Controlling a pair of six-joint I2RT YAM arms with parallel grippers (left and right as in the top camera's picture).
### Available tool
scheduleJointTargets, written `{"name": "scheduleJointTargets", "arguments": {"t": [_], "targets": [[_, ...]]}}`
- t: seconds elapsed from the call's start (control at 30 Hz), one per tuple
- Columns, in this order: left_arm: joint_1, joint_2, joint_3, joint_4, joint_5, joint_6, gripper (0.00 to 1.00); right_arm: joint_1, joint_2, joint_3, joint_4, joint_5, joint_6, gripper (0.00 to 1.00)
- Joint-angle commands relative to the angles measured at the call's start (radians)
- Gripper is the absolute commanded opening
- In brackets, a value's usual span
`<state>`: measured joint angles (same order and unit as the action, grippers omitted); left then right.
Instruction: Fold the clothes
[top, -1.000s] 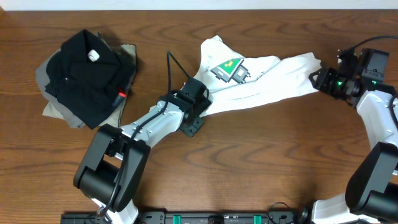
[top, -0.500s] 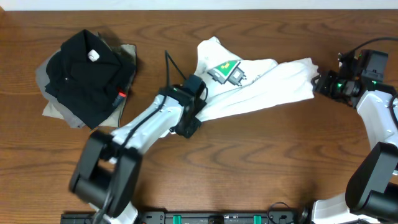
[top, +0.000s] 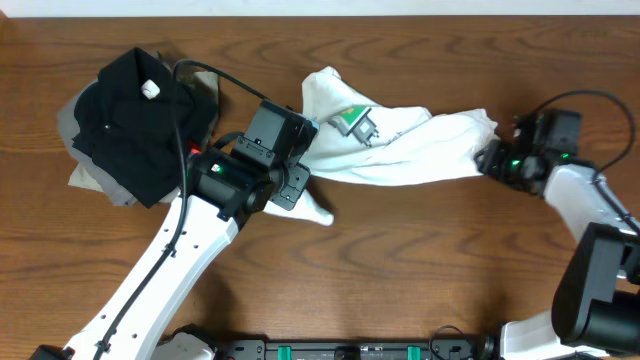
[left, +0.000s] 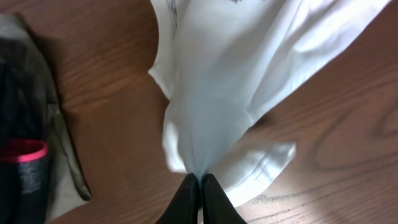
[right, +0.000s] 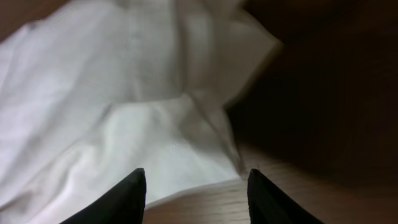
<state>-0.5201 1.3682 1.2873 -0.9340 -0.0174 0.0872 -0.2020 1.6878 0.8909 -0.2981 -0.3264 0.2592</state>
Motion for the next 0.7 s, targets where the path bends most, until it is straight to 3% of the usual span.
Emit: {"name": "scheduleJointTargets", "arguments": {"t": [0.0, 0.17, 0.37, 0.5, 0.67], "targets": [[0.0, -0.026, 0.0, 0.005, -0.032, -0.022, 0.06, 0.048, 0.001, -0.064, 0.087, -0.101, 0.006, 0.55], [0.0, -0.047, 0.015, 0.027, -0.032, -0.022, 0.06, 0.121, 0.001, -0.137, 0.206, -0.079, 0.026, 0.68], [0.0, -0.079, 0.064, 0.026, -0.028, -0.022, 0.06, 0.167, 0.001, -0.165, 0.242, 0.04, 0.101, 0.69], [0.0, -0.098, 0.11, 0.023, -0.028, -0.022, 0.06, 0.171, 0.001, -0.165, 0.269, 0.039, 0.122, 0.69], [-0.003, -0.112, 0.18, 0.024, -0.023, -0.026, 0.06, 0.178, 0.001, -0.165, 0.286, 0.0, 0.149, 0.76]]}}
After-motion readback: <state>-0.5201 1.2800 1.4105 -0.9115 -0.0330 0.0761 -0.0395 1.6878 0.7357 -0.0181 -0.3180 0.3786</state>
